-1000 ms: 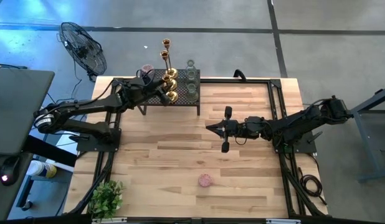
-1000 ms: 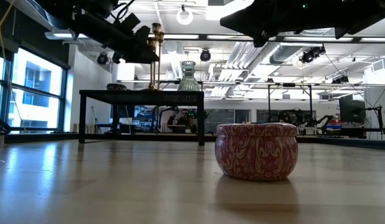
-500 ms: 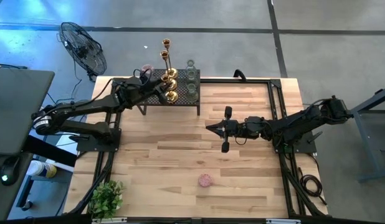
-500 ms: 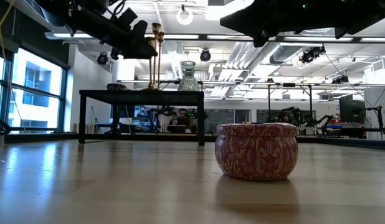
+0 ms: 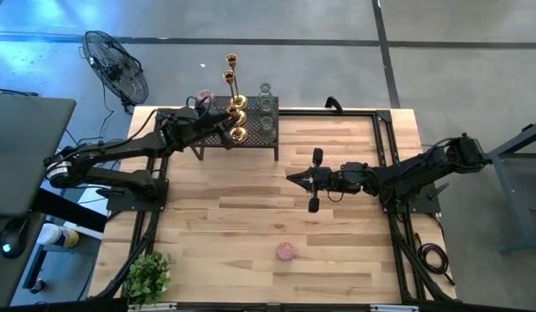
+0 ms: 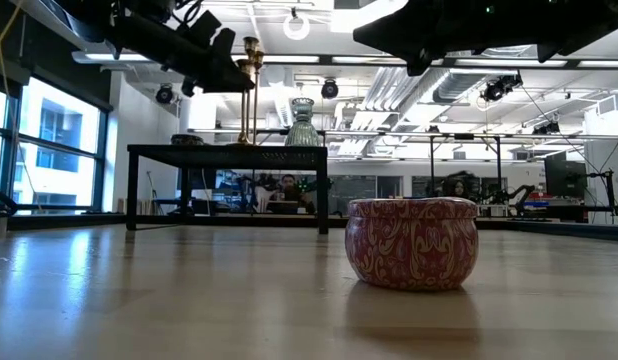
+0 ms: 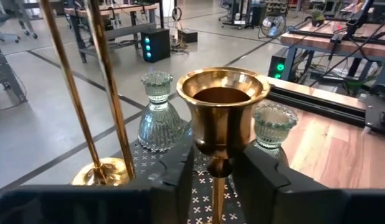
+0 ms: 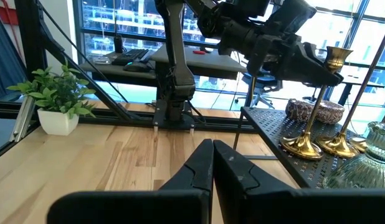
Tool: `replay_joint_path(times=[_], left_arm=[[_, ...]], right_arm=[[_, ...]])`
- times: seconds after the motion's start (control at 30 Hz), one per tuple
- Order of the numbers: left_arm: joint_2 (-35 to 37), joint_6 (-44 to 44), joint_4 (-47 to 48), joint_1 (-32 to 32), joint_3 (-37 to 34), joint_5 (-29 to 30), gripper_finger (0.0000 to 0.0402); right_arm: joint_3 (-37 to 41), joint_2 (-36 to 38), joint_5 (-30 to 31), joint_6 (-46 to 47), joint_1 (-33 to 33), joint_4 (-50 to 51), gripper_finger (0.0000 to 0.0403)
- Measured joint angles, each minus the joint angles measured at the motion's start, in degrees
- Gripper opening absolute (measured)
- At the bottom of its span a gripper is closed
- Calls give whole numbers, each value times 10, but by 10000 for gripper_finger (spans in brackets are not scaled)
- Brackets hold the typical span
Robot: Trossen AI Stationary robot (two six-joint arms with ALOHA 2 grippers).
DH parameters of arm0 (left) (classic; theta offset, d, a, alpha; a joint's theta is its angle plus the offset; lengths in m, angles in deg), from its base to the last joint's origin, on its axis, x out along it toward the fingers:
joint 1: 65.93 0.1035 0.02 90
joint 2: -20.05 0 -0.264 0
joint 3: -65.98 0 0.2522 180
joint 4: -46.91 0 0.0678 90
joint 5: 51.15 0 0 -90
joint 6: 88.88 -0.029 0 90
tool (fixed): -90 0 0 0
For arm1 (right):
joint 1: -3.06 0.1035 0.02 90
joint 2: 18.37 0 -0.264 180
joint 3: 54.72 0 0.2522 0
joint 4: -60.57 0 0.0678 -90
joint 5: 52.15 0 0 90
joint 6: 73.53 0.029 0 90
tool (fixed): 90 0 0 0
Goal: Pick & Place candle stick holders
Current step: Put the gold candle holder on the shelf aligned with the other gold candle holders, then put the pink scented candle on the shelf
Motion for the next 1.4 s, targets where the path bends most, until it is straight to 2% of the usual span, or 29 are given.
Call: replay_joint_path(times=[0.27, 0.8, 0.9, 1.2, 1.4], left_arm=[[0, 0, 0, 0, 0, -6, 53], [0, 3, 0, 0, 0, -4, 50], [0, 12, 0, 0, 0, -3, 69], [1, 12, 2, 0, 0, -4, 166], [45, -11, 44, 0, -1, -4, 199]], right_arm=[[0, 0, 0, 0, 0, 0, 2], [0, 0, 0, 0, 0, 0, 2], [0, 0, 0, 0, 0, 0, 1], [0, 0, 0, 0, 0, 3, 2], [0, 0, 0, 0, 0, 4, 1]])
